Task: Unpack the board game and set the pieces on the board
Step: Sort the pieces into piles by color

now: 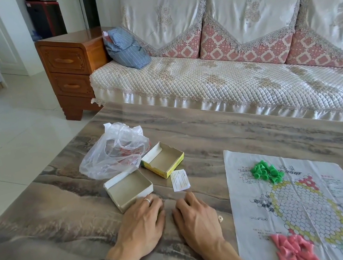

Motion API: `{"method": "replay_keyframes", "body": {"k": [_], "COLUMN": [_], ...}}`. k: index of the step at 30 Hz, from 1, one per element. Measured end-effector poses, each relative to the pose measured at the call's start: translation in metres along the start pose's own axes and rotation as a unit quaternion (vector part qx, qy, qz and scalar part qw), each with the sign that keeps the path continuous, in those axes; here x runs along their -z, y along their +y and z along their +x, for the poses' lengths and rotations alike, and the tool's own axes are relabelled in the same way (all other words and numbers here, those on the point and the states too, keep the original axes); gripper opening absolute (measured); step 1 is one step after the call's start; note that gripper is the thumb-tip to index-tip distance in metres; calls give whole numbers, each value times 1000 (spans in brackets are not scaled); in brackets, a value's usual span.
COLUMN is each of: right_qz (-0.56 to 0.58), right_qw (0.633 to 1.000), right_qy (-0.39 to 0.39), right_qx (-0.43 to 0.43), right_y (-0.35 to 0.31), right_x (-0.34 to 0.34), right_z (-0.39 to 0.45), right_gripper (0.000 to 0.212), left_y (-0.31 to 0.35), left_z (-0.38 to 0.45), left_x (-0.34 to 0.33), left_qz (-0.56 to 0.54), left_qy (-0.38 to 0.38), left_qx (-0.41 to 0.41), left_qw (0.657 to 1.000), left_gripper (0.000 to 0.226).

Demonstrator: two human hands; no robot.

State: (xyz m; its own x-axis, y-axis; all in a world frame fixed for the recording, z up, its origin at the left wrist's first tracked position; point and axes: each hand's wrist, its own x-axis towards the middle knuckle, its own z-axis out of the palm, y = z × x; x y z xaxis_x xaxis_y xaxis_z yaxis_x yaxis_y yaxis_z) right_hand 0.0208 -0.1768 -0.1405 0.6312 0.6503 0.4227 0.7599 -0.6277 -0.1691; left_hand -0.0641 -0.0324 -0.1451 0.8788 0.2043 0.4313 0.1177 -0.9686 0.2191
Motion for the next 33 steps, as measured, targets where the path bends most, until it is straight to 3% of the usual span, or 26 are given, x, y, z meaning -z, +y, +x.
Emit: {"method": "replay_keyframes", "body": {"k": [7, 13, 20, 27, 33], "right_qz": [-60, -36, -23, 2, 21], "right_qw": [998, 999, 1000, 999, 999], "right_qy": [-19, 5, 19, 11, 9], "right_qx": [3, -11, -9, -32, -43], "right_y": [-5, -4, -3, -2, -1], "right_x": [4, 5, 3, 3, 1], "right_z": [-1, 0, 1, 2, -1], "right_gripper": [29, 33, 38, 46, 45], "left_y": [6, 10, 7, -3, 4], "left_z": [-1, -8, -5, 0, 6], "left_x": [6, 9, 10, 5, 12], "left_qz": [35, 69, 44, -16, -147], "left_qy": [52, 6, 25, 30, 132], "left_qx": [5, 20, 23, 7, 62], "left_qw": [998, 997, 998, 999, 978], "left_gripper": [32, 18, 32, 45, 44]}}
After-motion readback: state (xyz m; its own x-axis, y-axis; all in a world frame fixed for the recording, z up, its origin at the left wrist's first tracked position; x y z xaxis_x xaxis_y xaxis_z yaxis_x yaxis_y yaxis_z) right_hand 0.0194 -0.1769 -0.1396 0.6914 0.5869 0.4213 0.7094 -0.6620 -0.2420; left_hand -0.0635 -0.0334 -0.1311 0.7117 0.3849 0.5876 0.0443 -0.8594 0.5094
